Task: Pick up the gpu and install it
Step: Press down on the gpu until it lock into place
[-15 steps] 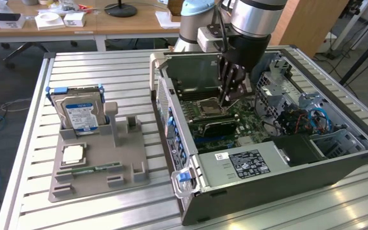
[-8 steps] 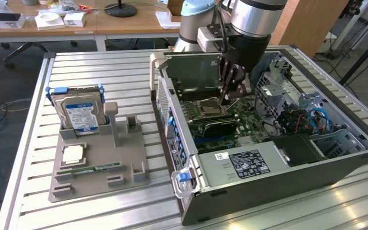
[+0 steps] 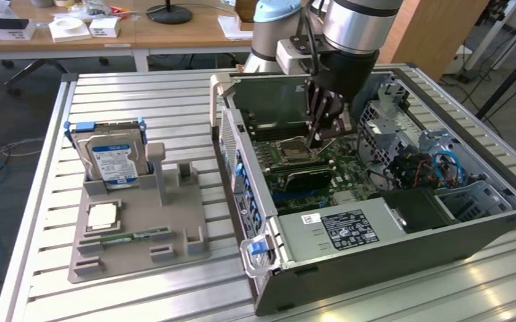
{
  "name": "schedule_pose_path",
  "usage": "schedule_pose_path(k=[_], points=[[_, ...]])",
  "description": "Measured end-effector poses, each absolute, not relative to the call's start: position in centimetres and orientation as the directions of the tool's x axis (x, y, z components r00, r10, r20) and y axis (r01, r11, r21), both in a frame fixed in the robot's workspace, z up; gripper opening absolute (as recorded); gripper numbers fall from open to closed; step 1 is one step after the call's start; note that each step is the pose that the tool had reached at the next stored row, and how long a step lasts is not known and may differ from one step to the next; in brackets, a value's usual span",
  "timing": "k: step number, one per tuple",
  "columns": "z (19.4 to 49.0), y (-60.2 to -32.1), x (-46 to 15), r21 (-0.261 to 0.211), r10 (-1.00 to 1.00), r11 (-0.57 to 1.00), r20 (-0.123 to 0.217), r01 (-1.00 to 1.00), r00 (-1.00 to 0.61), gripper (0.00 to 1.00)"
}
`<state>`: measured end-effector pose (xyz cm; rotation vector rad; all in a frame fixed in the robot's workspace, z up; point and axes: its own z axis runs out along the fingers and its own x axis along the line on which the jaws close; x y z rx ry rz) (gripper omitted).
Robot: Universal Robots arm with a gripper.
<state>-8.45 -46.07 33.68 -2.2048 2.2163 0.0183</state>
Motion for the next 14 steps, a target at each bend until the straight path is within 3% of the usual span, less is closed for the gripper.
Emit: schedule_pose_path(k=[14], points=[[31.2, -46.1, -8.4, -0.001, -1.0, 0.005, -0.019, -1.0, -0.005, 0.1]])
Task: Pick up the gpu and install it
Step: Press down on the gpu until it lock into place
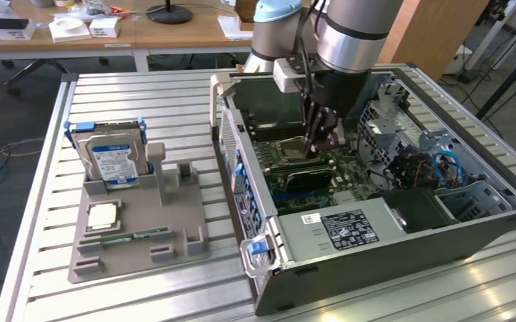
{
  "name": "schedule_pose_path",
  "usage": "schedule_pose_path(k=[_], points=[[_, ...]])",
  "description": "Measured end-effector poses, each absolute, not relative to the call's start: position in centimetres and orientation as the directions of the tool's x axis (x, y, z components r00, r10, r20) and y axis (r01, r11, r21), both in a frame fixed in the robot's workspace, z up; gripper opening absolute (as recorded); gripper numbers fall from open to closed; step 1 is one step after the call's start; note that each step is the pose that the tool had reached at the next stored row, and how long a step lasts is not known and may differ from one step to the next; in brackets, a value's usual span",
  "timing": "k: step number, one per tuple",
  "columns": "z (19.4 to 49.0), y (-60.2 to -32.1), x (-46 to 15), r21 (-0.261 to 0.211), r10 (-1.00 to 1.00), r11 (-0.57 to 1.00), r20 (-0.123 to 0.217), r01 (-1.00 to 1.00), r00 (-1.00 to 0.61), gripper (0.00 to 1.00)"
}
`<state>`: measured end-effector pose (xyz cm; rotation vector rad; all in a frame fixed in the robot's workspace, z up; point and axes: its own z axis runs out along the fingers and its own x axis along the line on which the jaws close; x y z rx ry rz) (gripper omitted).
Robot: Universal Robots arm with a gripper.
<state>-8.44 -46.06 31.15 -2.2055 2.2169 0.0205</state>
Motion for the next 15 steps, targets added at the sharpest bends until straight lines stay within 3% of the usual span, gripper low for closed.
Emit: schedule_pose_path(k=[15], points=[[28.8, -46.1, -8.4, 0.001, -1.0, 0.005, -0.023, -1.0, -0.005, 0.1]])
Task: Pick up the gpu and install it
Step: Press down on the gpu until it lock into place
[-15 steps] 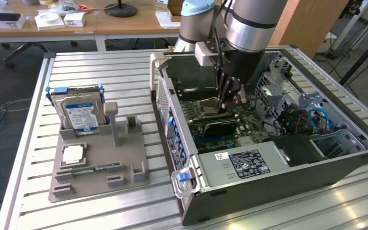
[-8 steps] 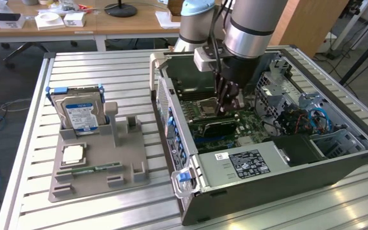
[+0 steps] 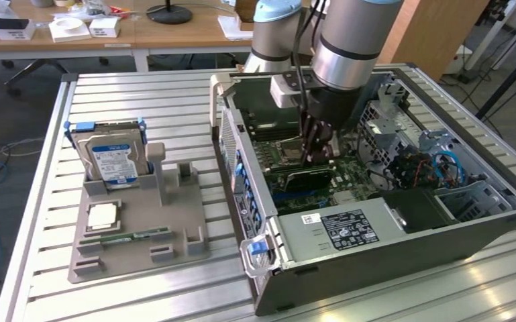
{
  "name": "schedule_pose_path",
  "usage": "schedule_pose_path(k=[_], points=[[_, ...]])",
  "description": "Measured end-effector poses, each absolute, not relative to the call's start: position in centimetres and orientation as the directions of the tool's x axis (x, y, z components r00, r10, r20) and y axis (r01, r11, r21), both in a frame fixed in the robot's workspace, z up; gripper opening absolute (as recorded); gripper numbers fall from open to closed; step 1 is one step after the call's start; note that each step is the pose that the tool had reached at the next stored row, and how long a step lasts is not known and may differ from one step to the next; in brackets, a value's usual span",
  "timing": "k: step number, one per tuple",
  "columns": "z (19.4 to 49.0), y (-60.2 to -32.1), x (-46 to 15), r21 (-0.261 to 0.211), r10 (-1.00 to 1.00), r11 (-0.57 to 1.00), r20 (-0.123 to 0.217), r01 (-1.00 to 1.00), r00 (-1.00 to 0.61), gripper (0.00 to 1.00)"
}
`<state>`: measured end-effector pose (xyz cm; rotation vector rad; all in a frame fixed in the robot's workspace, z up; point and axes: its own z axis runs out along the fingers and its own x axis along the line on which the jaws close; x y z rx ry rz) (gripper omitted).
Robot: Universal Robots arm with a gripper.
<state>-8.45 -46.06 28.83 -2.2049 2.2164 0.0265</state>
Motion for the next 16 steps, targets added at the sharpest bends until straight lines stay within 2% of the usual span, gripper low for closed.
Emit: schedule_pose_path(k=[16], points=[[28.19, -45.62, -8.44, 0.002, -1.0, 0.005, -0.023, -1.0, -0.005, 0.1]])
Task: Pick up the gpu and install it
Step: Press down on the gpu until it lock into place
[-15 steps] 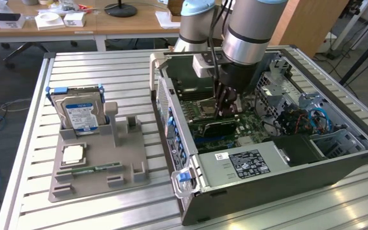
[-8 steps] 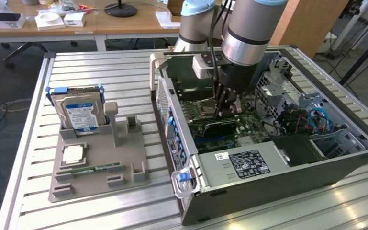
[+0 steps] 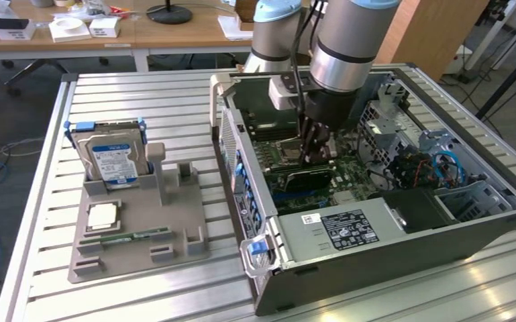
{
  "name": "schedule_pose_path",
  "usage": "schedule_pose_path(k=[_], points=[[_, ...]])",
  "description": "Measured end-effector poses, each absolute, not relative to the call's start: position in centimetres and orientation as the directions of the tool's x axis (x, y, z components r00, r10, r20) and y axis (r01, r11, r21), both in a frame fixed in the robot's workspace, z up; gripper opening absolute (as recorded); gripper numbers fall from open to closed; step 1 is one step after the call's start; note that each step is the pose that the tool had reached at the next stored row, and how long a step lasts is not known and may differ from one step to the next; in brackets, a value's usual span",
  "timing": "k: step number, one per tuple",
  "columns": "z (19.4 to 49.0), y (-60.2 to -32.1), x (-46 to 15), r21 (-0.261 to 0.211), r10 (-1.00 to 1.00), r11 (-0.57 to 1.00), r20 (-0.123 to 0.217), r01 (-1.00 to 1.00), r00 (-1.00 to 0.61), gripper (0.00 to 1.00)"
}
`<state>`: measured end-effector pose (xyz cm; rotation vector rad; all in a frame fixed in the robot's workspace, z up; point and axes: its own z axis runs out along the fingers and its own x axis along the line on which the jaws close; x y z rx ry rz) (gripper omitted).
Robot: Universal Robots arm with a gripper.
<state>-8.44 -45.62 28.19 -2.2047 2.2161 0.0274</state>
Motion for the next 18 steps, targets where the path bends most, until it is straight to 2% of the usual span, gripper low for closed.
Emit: schedule_pose_path(k=[18], points=[[27.34, -45.61, -8.44, 0.002, -1.0, 0.005, -0.023, -1.0, -0.005, 0.1]])
